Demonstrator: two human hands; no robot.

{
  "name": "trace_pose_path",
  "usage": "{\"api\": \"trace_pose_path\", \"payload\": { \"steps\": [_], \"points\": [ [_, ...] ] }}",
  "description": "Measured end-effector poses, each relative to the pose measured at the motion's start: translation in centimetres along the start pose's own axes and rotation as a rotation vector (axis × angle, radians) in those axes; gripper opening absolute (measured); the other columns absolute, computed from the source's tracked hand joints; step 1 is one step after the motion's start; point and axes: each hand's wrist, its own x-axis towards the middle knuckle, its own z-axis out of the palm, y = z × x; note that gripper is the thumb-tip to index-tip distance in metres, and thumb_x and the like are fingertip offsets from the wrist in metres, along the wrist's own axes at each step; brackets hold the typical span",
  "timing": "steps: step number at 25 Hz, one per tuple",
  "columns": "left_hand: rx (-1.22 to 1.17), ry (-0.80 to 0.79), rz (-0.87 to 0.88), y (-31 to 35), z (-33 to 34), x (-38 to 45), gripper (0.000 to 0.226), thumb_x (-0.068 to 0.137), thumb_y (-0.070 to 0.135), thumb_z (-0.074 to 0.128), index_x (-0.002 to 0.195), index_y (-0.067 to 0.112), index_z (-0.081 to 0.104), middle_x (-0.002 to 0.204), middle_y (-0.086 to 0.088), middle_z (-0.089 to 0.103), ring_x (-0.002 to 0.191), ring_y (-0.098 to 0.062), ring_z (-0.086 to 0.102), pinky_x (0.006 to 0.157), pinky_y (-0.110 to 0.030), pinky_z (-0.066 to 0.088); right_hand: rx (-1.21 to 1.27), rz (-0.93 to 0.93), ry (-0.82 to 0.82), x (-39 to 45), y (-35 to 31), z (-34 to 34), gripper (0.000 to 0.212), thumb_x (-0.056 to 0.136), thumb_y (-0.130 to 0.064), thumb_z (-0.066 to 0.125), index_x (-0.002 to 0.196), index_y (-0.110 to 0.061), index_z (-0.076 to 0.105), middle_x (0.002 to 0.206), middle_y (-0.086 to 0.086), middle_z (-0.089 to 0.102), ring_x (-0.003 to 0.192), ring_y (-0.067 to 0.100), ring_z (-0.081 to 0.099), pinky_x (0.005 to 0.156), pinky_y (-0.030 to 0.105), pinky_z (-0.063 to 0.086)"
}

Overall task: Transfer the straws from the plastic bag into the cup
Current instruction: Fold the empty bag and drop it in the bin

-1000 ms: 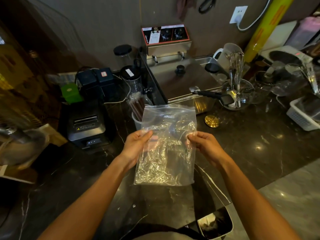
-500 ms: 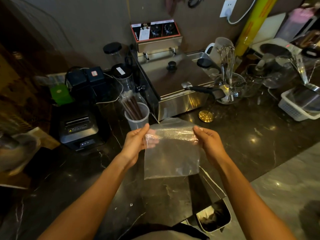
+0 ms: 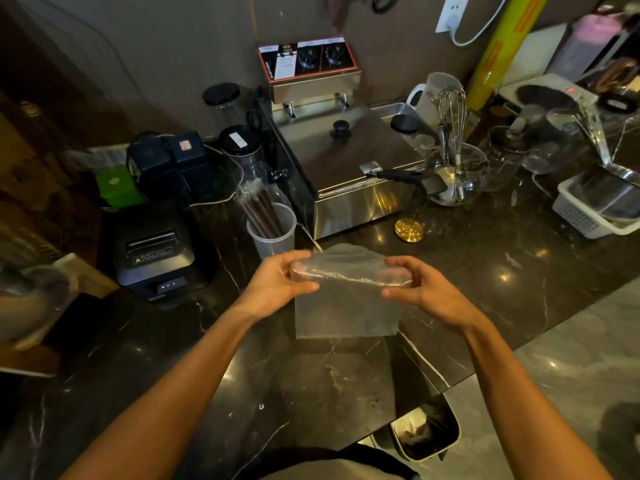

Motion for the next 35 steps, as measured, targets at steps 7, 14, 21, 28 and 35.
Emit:
{"api": "trace_pose_path", "payload": {
  "steps": [7,14,21,28,35],
  "points": [
    [-0.254,0.148,-0.014,-0.7,0.7,-0.1,0.02,0.099,0.028,0.065,0.107,0.015,0.077,0.099,-0.01,0.078,0.091,-0.023,0.076,0.081,-0.032,0.063,0.028,-0.056,0.191,-0.1,0.5,0.1,0.031,0.087,-0.038,0.074,0.104,-0.012,0.078,0.117,0.008,0.07,0.11,0.023,0.069,0.097,0.038,0.056],
    [-0.4,0.216,-0.14,-1.5,2.3,0.0,0.035,0.099,0.038,0.062,0.117,0.007,0.068,0.101,-0.012,0.077,0.087,-0.022,0.077,0.075,-0.032,0.063,0.297,0.069,0.103,0.1,2.7,3.1,0.03,0.096,-0.022,0.069,0.12,-0.004,0.068,0.117,0.021,0.075,0.103,0.038,0.075,0.091,0.054,0.061],
    [-0.144,0.345,0.001,-2.4,3.4,0.3,0.02,0.101,0.034,0.061,0.11,0.018,0.068,0.1,-0.003,0.077,0.092,-0.021,0.076,0.079,-0.037,0.064,0.06,-0.038,0.394,0.5,3.1,4.9,0.03,0.107,-0.033,0.05,0.093,-0.011,0.064,0.078,0.007,0.066,0.069,0.023,0.064,0.058,0.026,0.054],
    [0.085,0.358,0.092,-2.5,4.2,0.0,0.025,0.106,0.046,0.044,0.107,0.026,0.06,0.095,-0.003,0.071,0.088,-0.02,0.072,0.078,-0.043,0.062,-0.088,-0.028,0.544,1.0,3.3,5.3,0.028,0.11,-0.033,0.041,0.104,-0.015,0.062,0.095,0.005,0.07,0.088,0.025,0.072,0.078,0.044,0.063],
    [-0.01,0.446,0.083,-2.1,3.4,0.5,0.03,0.104,0.039,0.051,0.094,0.012,0.061,0.089,-0.012,0.068,0.086,-0.03,0.07,0.077,-0.047,0.06,-0.049,-0.051,0.653,0.9,3.5,5.2,0.017,0.106,-0.032,0.052,0.111,-0.018,0.061,0.095,0.005,0.072,0.078,0.015,0.07,0.067,0.038,0.062]
  ]
}}
